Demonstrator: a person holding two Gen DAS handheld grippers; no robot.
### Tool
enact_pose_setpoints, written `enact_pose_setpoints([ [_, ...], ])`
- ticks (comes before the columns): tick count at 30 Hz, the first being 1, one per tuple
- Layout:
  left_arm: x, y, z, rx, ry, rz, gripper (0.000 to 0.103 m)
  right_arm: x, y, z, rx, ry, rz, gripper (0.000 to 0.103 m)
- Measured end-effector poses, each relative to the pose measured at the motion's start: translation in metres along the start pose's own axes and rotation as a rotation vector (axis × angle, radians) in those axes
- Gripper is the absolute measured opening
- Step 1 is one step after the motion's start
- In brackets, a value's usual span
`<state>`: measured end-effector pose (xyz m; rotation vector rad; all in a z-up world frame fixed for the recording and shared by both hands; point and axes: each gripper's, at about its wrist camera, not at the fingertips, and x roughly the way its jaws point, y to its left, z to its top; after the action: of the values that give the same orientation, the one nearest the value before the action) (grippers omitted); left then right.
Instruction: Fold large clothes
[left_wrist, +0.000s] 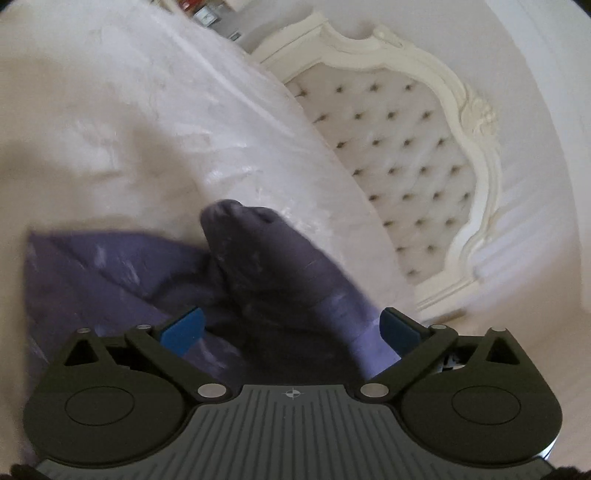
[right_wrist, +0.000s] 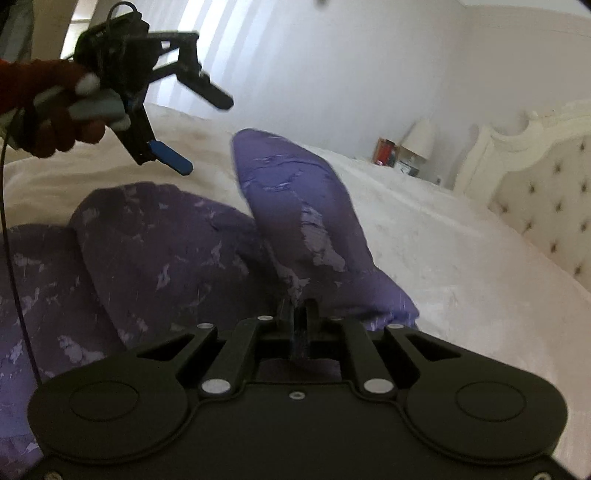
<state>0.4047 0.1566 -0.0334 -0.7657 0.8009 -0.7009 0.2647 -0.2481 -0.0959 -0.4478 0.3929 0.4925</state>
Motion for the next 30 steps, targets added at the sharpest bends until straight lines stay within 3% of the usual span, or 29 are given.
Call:
enact_pose_setpoints([
  [5, 0.023, -0.015, -0.003, 0.022, 0.021, -0.015, 0.103, 0.004, -0.006, -0.001, 0.04, 0.015, -0.005, 0.014],
  [9, 0.05, -0.023, -0.003, -0.022, 0.047, 0.003, 0.101, -0.002, -0.005, -0.004, 0.069, 0.021, -0.004, 0.014],
  [10, 0.053, -0.022, -0.003, -0.043, 0.071, 0.016, 0.092, -0.005, -0.005, -0.003, 0.083, 0.02, -0.006, 0.014],
  [11, 0.057, -0.023, -0.005, -0.064, 0.097, 0.022, 0.046, -0.009, -0.006, -0.007, 0.104, 0.021, -0.006, 0.014],
  [13, 0.067, -0.029, -0.004, -0.096, 0.12, 0.057, 0.004, -0.013, -0.011, -0.01, 0.168, 0.03, -0.003, 0.015],
  [15, 0.07, -0.042, 0.0, -0.079, 0.087, 0.08, 0.004, -0.022, -0.019, -0.014, 0.258, 0.035, 0.001, 0.019],
  [17, 0.073, -0.056, 0.004, -0.054, 0.074, 0.041, 0.004, -0.032, -0.026, -0.017, 0.339, 0.039, 0.031, 0.043],
  [19, 0.075, -0.07, 0.009, -0.049, 0.061, 0.023, 0.004, -0.037, -0.026, -0.019, 0.367, 0.031, 0.07, 0.051],
  [26, 0.081, -0.088, 0.015, -0.084, 0.048, -0.033, 0.004, 0.007, -0.028, -0.003, 0.439, 0.022, 0.163, 0.051],
  [30, 0.073, -0.081, 0.001, -0.087, 0.065, -0.057, 0.004, 0.05, -0.048, 0.005, 0.431, 0.082, 0.085, 0.051],
])
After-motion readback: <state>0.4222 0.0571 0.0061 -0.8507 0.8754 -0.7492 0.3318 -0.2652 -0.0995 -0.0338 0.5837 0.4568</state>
